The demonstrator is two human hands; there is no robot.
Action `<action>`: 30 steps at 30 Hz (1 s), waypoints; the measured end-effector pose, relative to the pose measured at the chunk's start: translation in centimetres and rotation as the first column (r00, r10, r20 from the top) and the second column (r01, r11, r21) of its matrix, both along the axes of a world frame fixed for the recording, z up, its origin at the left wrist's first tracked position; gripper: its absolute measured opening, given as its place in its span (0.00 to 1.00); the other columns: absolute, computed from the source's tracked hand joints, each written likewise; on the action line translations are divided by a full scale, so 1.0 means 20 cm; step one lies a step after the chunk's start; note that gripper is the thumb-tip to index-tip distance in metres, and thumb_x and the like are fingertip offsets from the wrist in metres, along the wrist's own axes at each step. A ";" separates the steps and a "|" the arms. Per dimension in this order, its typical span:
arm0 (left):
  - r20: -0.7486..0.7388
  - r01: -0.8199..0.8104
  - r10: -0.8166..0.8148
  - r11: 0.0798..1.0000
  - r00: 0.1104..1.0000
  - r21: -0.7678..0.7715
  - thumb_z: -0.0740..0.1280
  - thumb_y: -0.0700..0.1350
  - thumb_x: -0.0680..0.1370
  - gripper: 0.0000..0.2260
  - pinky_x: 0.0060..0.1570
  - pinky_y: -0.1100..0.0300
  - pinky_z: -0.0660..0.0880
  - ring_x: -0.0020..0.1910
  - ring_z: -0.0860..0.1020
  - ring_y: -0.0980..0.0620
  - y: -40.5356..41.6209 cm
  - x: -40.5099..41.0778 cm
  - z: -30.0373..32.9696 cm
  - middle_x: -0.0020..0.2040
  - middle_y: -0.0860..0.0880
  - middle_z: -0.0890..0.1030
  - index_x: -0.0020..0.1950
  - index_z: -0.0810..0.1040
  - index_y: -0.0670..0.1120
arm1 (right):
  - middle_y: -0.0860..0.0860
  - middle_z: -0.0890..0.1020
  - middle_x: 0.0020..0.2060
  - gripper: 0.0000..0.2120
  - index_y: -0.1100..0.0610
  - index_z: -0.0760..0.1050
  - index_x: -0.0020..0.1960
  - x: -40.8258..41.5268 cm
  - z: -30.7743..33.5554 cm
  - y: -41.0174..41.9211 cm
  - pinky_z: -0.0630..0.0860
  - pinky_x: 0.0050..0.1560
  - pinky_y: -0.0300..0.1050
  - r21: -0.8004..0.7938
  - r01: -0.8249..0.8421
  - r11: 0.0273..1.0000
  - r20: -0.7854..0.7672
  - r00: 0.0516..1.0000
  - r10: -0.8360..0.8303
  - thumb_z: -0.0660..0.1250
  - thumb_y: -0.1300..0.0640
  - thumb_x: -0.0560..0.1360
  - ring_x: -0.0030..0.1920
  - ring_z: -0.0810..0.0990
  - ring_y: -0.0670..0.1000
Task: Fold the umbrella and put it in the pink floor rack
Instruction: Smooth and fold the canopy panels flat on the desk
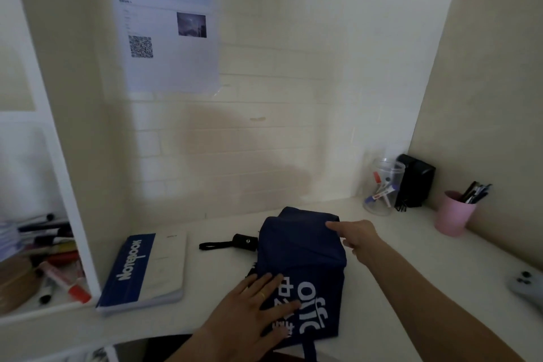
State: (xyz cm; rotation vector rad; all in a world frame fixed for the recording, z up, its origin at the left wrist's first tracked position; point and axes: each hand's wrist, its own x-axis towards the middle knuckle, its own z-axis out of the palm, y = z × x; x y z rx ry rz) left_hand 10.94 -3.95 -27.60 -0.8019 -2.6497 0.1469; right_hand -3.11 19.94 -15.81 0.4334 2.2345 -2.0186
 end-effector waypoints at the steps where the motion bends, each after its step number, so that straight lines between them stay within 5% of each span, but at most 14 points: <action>1: -0.004 -0.002 0.002 1.000 1.000 0.000 0.51 0.67 0.83 0.22 0.74 0.52 0.63 0.74 0.72 0.52 0.00 0.00 0.01 0.78 0.50 0.69 0.78 0.58 0.70 | 0.62 0.82 0.50 0.23 0.72 0.77 0.57 -0.01 0.00 -0.01 0.71 0.39 0.48 -0.016 -0.006 1.000 0.023 1.000 0.007 0.79 0.60 0.69 0.43 0.80 0.58; 5: 0.025 -0.012 0.011 1.000 1.000 0.012 0.50 0.66 0.84 0.21 0.72 0.43 0.68 0.77 0.68 0.47 0.02 0.01 0.04 0.80 0.46 0.66 0.77 0.63 0.68 | 0.59 0.81 0.44 0.21 0.70 0.77 0.57 -0.03 0.04 -0.03 0.76 0.33 0.48 -0.097 -0.033 0.995 0.048 0.998 0.038 0.79 0.64 0.68 0.37 0.78 0.56; 8: 0.003 0.009 -0.009 1.000 1.000 0.016 0.50 0.65 0.84 0.21 0.78 0.47 0.59 0.78 0.64 0.45 0.03 0.01 0.06 0.81 0.46 0.64 0.76 0.65 0.65 | 0.57 0.83 0.46 0.17 0.65 0.78 0.53 -0.01 0.06 -0.01 0.80 0.41 0.50 -0.155 -0.092 0.984 0.018 0.995 0.096 0.79 0.63 0.68 0.43 0.80 0.56; 11: -0.008 0.028 -0.028 1.000 1.000 0.005 0.51 0.63 0.85 0.21 0.77 0.45 0.61 0.78 0.66 0.45 0.03 0.01 0.06 0.80 0.46 0.65 0.76 0.67 0.63 | 0.57 0.86 0.49 0.17 0.61 0.81 0.50 0.03 0.06 0.02 0.77 0.52 0.51 -0.133 -0.122 0.984 -0.040 0.992 0.117 0.82 0.60 0.64 0.47 0.81 0.56; 15: 0.034 0.003 -0.004 1.000 0.999 0.012 0.50 0.65 0.84 0.22 0.75 0.45 0.63 0.75 0.70 0.46 0.02 0.00 0.04 0.79 0.46 0.67 0.77 0.65 0.64 | 0.54 0.88 0.46 0.18 0.60 0.84 0.53 0.14 0.08 0.07 0.71 0.44 0.46 -0.130 -0.219 0.967 -0.090 0.974 0.209 0.81 0.59 0.64 0.43 0.80 0.53; 19: 0.168 -0.024 0.009 0.996 0.986 0.086 0.47 0.67 0.84 0.24 0.78 0.46 0.55 0.80 0.59 0.45 0.02 0.01 0.05 0.83 0.48 0.57 0.79 0.58 0.66 | 0.54 0.86 0.41 0.16 0.63 0.81 0.57 0.33 0.03 0.08 0.75 0.32 0.39 -0.173 -0.339 0.925 -0.093 0.940 0.328 0.77 0.64 0.70 0.30 0.79 0.47; 22: 0.191 -0.023 -0.001 0.992 0.982 0.121 0.46 0.66 0.84 0.24 0.79 0.47 0.53 0.82 0.54 0.47 0.01 0.03 0.03 0.83 0.50 0.53 0.80 0.55 0.67 | 0.52 0.78 0.34 0.16 0.64 0.80 0.55 0.42 -0.11 0.09 0.73 0.45 0.46 -0.215 -0.347 0.913 -0.044 0.937 0.346 0.77 0.63 0.69 0.32 0.73 0.48; 26: 0.131 -0.032 0.010 0.986 0.991 0.166 0.49 0.65 0.84 0.23 0.78 0.45 0.58 0.80 0.59 0.46 0.02 0.04 -0.01 0.82 0.48 0.60 0.79 0.61 0.65 | 0.56 0.87 0.50 0.12 0.63 0.80 0.56 0.54 -0.28 0.10 0.77 0.53 0.49 -0.292 -0.318 0.902 -0.018 0.945 0.327 0.73 0.64 0.73 0.48 0.87 0.56; 30: 0.049 -0.073 0.059 0.925 0.997 0.373 0.63 0.64 0.79 0.23 0.68 0.48 0.73 0.69 0.74 0.48 0.05 0.08 0.02 0.71 0.48 0.75 0.72 0.74 0.57 | 0.61 0.85 0.55 0.15 0.65 0.78 0.63 0.58 -0.40 0.12 0.76 0.66 0.56 -0.397 -0.299 0.868 -0.030 0.949 0.313 0.67 0.70 0.77 0.57 0.84 0.61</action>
